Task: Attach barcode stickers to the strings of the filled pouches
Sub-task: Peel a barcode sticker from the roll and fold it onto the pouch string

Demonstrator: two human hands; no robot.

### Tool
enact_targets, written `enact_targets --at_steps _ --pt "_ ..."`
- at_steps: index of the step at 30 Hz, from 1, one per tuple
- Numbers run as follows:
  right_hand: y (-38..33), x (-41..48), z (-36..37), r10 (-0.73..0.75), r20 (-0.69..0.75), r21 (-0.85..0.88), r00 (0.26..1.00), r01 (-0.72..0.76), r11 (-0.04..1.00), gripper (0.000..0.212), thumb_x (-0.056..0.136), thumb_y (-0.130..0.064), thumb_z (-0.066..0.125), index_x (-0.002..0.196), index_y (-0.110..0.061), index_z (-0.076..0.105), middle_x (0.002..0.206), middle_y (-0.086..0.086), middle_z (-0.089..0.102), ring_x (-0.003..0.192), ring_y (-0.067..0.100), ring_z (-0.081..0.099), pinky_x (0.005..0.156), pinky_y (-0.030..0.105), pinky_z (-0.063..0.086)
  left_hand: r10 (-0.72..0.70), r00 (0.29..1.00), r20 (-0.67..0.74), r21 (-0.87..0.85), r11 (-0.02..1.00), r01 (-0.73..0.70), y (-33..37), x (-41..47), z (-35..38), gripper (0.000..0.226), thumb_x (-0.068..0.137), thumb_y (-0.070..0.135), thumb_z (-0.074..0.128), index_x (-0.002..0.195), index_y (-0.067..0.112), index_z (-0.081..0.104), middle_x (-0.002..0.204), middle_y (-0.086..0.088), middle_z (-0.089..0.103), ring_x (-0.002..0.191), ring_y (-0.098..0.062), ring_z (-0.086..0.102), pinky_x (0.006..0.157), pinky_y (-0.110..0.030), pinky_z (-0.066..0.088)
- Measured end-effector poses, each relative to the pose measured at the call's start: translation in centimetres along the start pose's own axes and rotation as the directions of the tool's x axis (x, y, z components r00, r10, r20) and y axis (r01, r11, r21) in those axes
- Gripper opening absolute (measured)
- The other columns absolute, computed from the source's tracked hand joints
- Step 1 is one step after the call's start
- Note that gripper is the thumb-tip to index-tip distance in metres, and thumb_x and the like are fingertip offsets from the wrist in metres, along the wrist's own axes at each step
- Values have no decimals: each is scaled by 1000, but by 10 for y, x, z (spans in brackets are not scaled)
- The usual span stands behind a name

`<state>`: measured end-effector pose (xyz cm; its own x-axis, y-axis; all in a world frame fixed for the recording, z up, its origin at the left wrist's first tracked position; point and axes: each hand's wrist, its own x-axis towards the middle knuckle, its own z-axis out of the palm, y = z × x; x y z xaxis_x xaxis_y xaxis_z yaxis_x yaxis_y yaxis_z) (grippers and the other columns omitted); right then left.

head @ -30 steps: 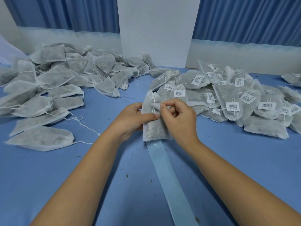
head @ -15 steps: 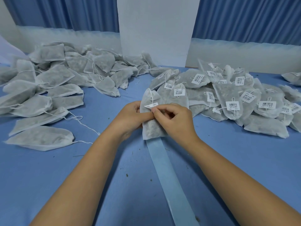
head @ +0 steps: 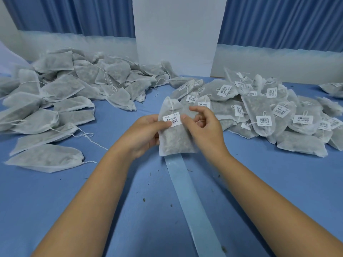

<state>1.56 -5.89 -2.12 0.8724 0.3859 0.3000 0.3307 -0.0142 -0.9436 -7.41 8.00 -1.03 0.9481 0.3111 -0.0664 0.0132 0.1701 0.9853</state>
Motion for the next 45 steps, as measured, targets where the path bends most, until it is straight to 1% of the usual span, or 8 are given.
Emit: enact_targets --at_steps 4,12,21,28,32,37,39,45 --pt "-2 3 -3 232 133 149 964 -251 957 23 85 -38 72 94 -16 71 77 -9 68 68 3 62 65 22 48 -15 999 36 31 999 14 1 -3 3 18 98 15 57 105 10 73 97 -5 77 85 -14 73 68 -23 58" --pt "-3 3 -4 246 211 154 946 -281 947 29 82 -50 70 91 -22 69 82 -9 71 75 8 66 65 25 48 6 1000 -21 69 998 -5 0 -2 6 22 99 26 57 97 14 75 96 -6 77 84 -14 73 75 -26 58" --pt "1 2 -7 300 401 420 865 -465 779 18 86 -20 72 99 -7 71 98 11 75 88 21 72 71 30 58 1 1000 16 16 1000 -1 -4 -1 6 21 96 26 61 99 12 75 102 -9 76 90 -18 73 79 -27 59" --pt "3 8 -7 262 268 164 927 -312 936 23 82 -25 71 103 -31 63 76 -13 73 65 0 67 51 13 46 57 970 -237 -12 998 -61 -4 3 14 22 99 28 59 93 12 73 91 -9 77 77 -16 71 69 -27 56" --pt "15 18 -18 87 -36 70 996 -84 994 26 90 -16 66 95 -38 54 73 0 67 53 4 54 49 13 41 106 948 -301 -48 991 -126 -3 5 14 21 101 30 55 100 11 63 102 -9 73 84 -18 75 72 -24 60" --pt "44 33 -42 23 -99 -244 995 -47 969 21 95 -8 55 91 -22 70 95 11 69 75 24 53 66 29 42 94 907 -411 -105 983 -150 -1 7 6 16 102 21 53 99 7 60 97 -11 72 79 -19 75 72 -24 60" --pt "50 37 -42 49 -42 -275 998 -58 960 21 94 -9 56 98 -21 73 107 9 69 82 16 57 71 17 44 85 902 -424 -110 983 -145 -1 8 5 14 102 16 52 100 6 61 95 -13 72 78 -19 75 74 -25 61" --pt "64 47 -43 72 196 -631 978 70 773 62 88 -29 67 146 -22 45 137 9 41 130 25 41 105 28 32 105 891 -441 -60 987 -146 -3 10 3 14 99 6 49 97 6 63 94 -14 72 78 -19 75 72 -24 61"
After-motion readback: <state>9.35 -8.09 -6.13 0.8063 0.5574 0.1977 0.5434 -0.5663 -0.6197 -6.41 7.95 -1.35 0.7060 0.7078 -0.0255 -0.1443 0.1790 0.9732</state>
